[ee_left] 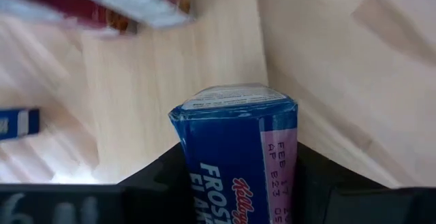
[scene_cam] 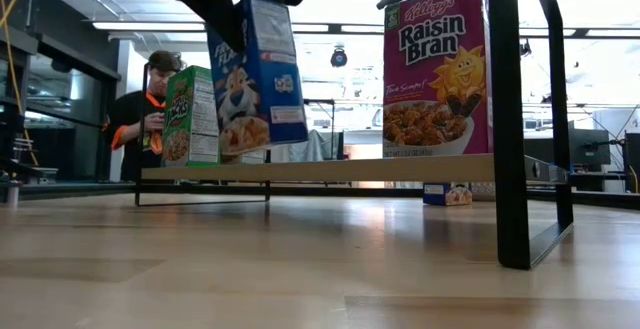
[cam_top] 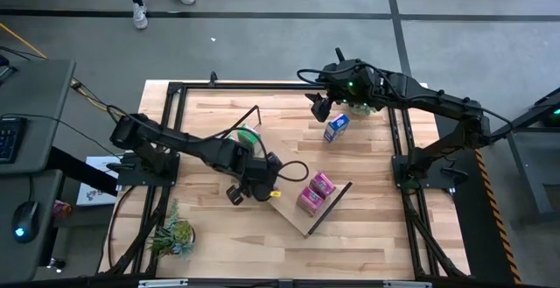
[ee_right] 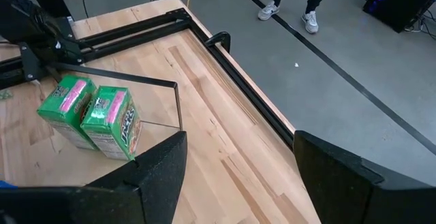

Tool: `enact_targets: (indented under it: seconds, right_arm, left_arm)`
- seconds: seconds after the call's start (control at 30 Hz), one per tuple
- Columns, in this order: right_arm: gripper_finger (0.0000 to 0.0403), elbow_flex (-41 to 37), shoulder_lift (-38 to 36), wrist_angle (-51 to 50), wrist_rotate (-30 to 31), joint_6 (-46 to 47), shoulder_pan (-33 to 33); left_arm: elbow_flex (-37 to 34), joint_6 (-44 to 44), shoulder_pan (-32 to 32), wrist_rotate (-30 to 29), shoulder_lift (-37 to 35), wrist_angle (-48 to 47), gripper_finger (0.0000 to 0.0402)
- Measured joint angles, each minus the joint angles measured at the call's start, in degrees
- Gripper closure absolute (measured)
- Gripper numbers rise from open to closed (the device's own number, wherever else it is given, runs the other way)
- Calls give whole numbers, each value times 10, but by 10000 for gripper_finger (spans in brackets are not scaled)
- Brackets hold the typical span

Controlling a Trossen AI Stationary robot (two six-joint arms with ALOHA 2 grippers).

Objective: Stack cereal on shelf
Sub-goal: Put the left blue cereal box on the shelf

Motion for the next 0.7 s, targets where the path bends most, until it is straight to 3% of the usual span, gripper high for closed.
enact_targets:
  seconds: [0.23,0.7]
  right_arm:
    - [141,0,0,0,0,2,0]
    - [141,0,0,0,0,2,0]
  left_arm:
    - [0,40,-1,4,0,4,222]
    - [0,26,11,-1,0,6,154]
